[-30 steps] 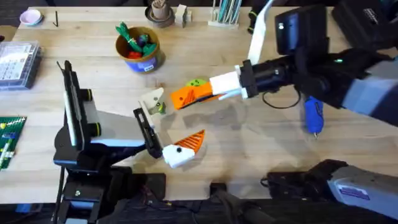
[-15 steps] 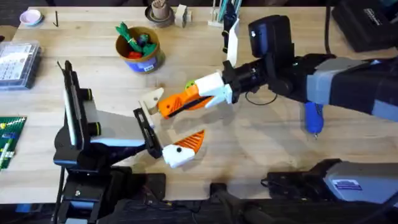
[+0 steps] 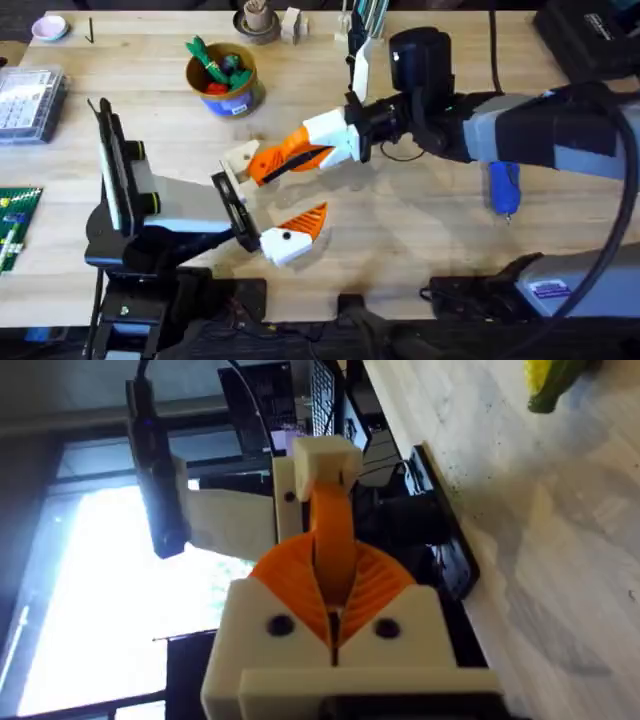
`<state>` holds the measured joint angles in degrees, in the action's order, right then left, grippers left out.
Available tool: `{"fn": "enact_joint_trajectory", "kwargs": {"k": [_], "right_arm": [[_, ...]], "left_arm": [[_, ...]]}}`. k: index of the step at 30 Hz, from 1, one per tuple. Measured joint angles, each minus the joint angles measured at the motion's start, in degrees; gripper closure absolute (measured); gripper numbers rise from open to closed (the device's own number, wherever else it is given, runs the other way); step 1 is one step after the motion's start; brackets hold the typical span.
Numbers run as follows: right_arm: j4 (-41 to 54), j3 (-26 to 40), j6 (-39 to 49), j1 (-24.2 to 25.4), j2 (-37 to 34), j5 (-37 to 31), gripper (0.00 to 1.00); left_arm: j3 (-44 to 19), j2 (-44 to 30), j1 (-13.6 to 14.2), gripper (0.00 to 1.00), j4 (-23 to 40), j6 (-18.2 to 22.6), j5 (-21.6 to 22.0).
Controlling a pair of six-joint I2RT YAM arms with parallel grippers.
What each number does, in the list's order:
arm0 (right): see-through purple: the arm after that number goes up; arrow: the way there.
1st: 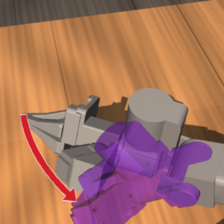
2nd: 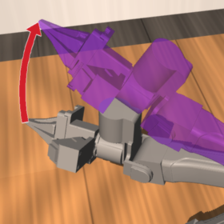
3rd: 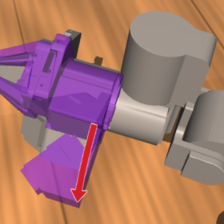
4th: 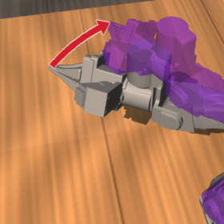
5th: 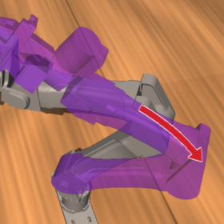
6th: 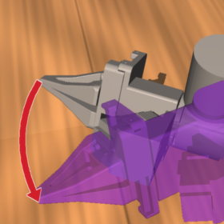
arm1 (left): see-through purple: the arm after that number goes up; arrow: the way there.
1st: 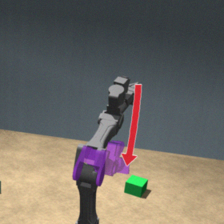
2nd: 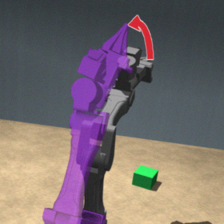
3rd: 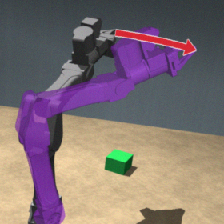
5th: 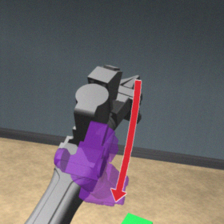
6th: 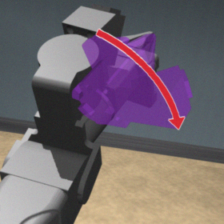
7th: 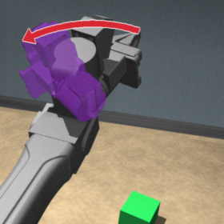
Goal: Pick up the gripper from the table and insert it into the empty holder that is missing its gripper. Then pick up a screw, insert it into the mounting hole, and use the screwdriver to tighten it. Finally, clean up the table by picking up the vegetable and placing it into the bucket.
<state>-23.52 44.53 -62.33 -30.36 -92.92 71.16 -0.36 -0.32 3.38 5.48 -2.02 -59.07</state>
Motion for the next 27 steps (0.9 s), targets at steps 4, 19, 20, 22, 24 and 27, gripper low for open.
{"fn": "enact_joint_trajectory", "kwargs": {"k": [4, 19, 20, 22, 24, 27], "right_arm": [[-2.0, 0.0, -3.9, -1.1, -0.1, -2.9, 0.994], [-9.3, -0.1, -12.4, -8.2, -0.1, -21.8, 0.994], [-9.4, -0.1, -12.5, -8.3, -0.1, -22.4, 0.994], [-9.5, -0.1, -12.7, -8.5, -0.1, -22.9, 0.994], [-9.5, -0.1, -12.7, -8.6, -0.1, -23.2, 0.994], [-9.5, -0.1, -12.7, -8.6, -0.1, -23.3, 0.994]], "left_arm": [[0.0, 0.0, -0.3, 0.008, -0.1, -0.3, 0.9], [0.0, 0.0, -1.4, 0.008, -0.5, -1.7, 5.3], [0.0, 0.0, -1.4, 0.008, -0.5, -1.7, 5.1], [0.0, 0.0, -1.4, 0.008, -0.5, -1.7, 5.1], [0.0, 0.0, -1.4, 0.008, -0.5, -1.6, 4.9], [0.0, -0.1, -1.4, 0.008, -0.5, -0.6, 4.2]]}}
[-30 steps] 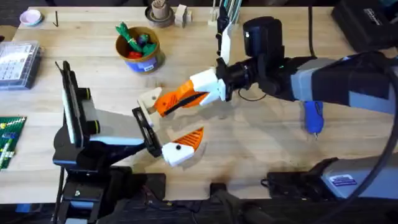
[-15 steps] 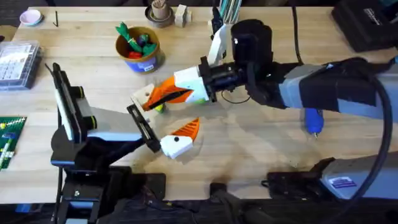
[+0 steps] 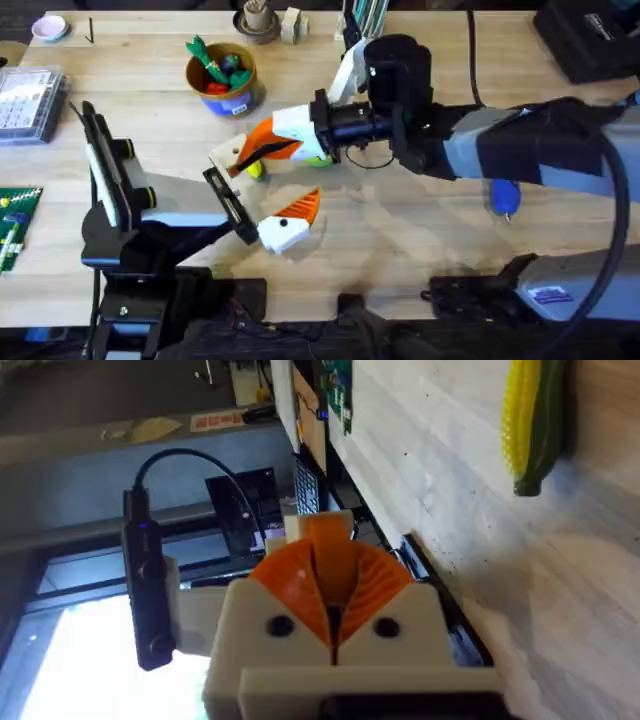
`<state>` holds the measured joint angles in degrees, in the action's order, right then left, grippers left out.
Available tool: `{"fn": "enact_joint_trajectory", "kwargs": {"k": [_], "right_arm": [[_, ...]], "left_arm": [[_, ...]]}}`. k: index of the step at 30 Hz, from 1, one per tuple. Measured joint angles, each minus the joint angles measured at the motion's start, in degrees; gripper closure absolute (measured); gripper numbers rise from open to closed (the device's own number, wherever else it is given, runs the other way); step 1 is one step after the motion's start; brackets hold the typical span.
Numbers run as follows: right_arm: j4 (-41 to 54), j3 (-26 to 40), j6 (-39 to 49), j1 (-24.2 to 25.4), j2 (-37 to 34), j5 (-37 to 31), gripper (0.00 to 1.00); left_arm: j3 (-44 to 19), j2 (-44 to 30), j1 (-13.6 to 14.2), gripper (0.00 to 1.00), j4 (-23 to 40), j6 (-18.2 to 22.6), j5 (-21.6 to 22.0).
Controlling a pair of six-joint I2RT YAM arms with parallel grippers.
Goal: Pick up the gripper from the table and insert it into the empty holder that is missing its gripper. Then pick up a screw, insert it into the mounting hole, and use the screwdriver to tighten it. Finally, clean up the table by picking up the vegetable and placing it into the bucket.
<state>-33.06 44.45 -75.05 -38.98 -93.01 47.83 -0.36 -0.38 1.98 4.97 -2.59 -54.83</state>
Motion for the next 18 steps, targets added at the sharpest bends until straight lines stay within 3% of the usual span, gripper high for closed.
{"fn": "enact_joint_trajectory", "kwargs": {"k": [14, 18], "right_arm": [[-0.3, 0.0, 4.1, -0.6, 0.0, 1.2, 0.988], [0.4, 0.0, 6.3, 0.0, 0.0, 4.1, 0.756]], "left_arm": [[0.0, 0.0, -0.4, 0.008, 0.0, 1.5, -0.2], [0.0, 0.0, -0.4, 0.008, 0.0, 2.6, -1.2]]}}
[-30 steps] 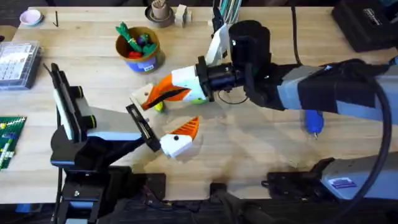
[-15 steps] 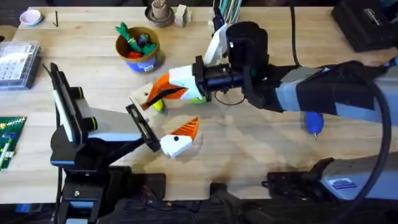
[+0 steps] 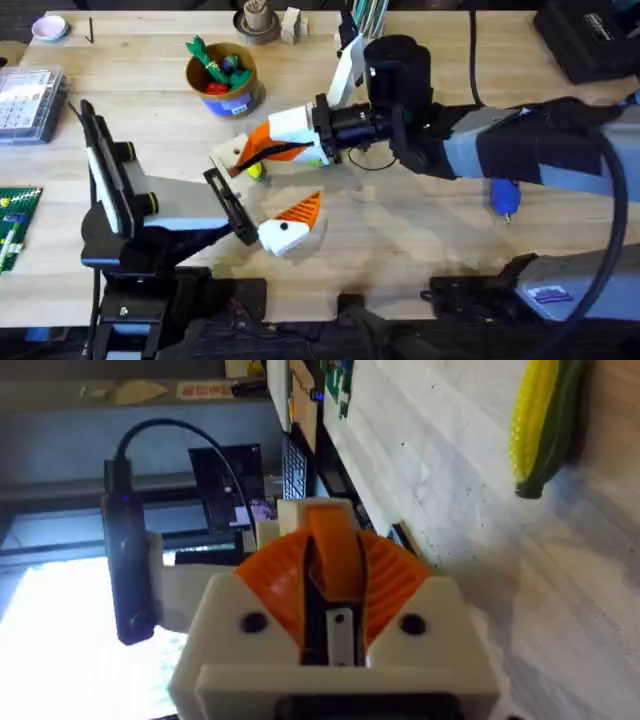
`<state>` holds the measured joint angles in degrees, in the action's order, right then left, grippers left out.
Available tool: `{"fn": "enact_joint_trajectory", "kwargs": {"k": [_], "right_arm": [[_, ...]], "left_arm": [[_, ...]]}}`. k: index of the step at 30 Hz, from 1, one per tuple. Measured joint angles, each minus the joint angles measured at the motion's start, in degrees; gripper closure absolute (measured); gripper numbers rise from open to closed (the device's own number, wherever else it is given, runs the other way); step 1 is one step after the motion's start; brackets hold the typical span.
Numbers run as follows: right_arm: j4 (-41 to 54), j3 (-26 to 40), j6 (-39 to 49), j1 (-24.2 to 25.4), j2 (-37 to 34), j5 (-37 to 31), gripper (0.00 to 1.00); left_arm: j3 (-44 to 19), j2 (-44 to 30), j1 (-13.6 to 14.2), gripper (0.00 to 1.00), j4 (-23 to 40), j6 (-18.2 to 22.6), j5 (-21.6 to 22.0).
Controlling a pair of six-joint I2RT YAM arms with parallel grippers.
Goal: Pick up the gripper from the table and insert it into the empty holder that is missing its gripper. Then pick up a screw, insert it into the mounting hole, and use the screwdriver to tighten it. Finally, clean up the table by picking up the vegetable and placing it into the bucket.
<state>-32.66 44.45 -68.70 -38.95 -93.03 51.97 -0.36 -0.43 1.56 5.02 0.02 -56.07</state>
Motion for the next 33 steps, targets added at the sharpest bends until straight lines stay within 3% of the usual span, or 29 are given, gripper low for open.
{"fn": "enact_joint_trajectory", "kwargs": {"k": [3, 8, 15, 23, 33], "right_arm": [[0.2, 0.0, 1.4, 0.9, -0.1, 3.5, 0.653], [0.1, -0.1, 2.7, 1.0, -0.7, 12.2, 0.4], [0.0, -0.1, 3.3, 3.0, -0.7, 18.7, 0.207], [0.0, -0.1, 7.5, 8.5, -0.7, 18.6, 0.191], [0.7, -0.1, 20.6, 22.3, -0.7, 13.2, 0.187]], "left_arm": [[0.0, 0.0, 0.1, 0.009, 0.2, 1.2, -1.8], [0.0, 0.0, 1.9, 0.008, 0.7, 2.4, -6.3], [0.0, 0.0, 2.2, 0.008, 1.1, 2.8, -8.7], [0.0, 0.0, 2.2, 0.008, 1.2, 3.0, -8.9], [0.0, 0.0, 2.2, 0.008, 1.2, 3.0, -8.9]]}}
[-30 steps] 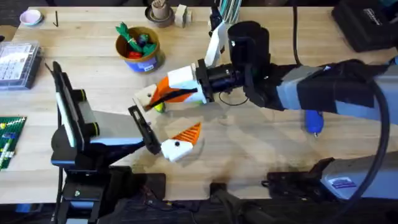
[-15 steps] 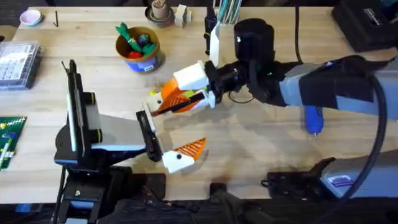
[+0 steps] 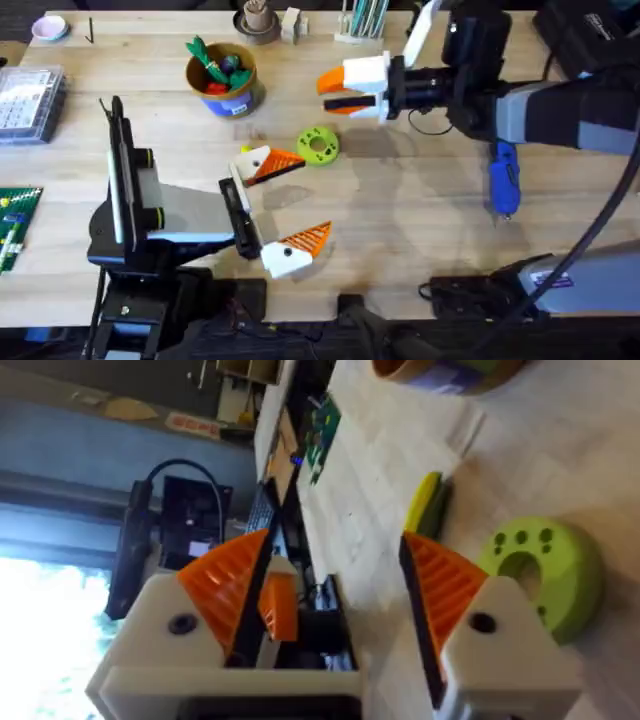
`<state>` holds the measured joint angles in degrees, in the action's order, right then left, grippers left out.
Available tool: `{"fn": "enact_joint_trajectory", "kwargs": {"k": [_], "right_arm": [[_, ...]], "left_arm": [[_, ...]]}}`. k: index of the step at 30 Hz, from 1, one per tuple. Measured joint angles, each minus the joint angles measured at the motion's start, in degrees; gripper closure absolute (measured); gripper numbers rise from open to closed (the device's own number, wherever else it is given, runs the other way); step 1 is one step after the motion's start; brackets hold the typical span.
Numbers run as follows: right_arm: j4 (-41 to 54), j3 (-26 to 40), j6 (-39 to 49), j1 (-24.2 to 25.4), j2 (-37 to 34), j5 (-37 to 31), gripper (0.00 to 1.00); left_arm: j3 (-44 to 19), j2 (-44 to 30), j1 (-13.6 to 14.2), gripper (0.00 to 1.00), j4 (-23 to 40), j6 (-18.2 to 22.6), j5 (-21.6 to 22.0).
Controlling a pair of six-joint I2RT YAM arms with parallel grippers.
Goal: Pick up the gripper from the table and insert it into the empty holder that is missing its gripper. Then pick up a screw, insert it into the mounting hole, and use the screwdriver to tighten it. Finally, clean up the table by picking up the vegetable and placing it into the bucket.
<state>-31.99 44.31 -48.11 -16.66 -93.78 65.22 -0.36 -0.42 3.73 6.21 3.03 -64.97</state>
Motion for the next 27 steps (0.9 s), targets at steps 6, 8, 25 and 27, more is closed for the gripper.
{"fn": "enact_joint_trajectory", "kwargs": {"k": [6, 8, 25, 27], "right_arm": [[0.8, 0.0, 13.3, 2.8, 0.0, -3.5, 0.187], [2.1, 0.0, 18.9, 2.8, 0.1, -5.7, 0.186], [42.3, 0.0, 56.1, -6.7, 14.4, -39.3, 0.182], [44.1, 0.0, 57.6, -9.9, 14.4, -42.8, 0.182]], "left_arm": [[0.0, 0.0, 0.0, 0.008, 0.0, 0.0, 0.0], [0.0, 0.0, 0.0, 0.008, 0.0, 0.0, 0.1], [0.0, 0.0, 0.0, 0.008, -0.5, 0.0, 3.1], [0.0, 0.0, 0.0, 0.008, -0.5, 0.0, 3.1]]}}
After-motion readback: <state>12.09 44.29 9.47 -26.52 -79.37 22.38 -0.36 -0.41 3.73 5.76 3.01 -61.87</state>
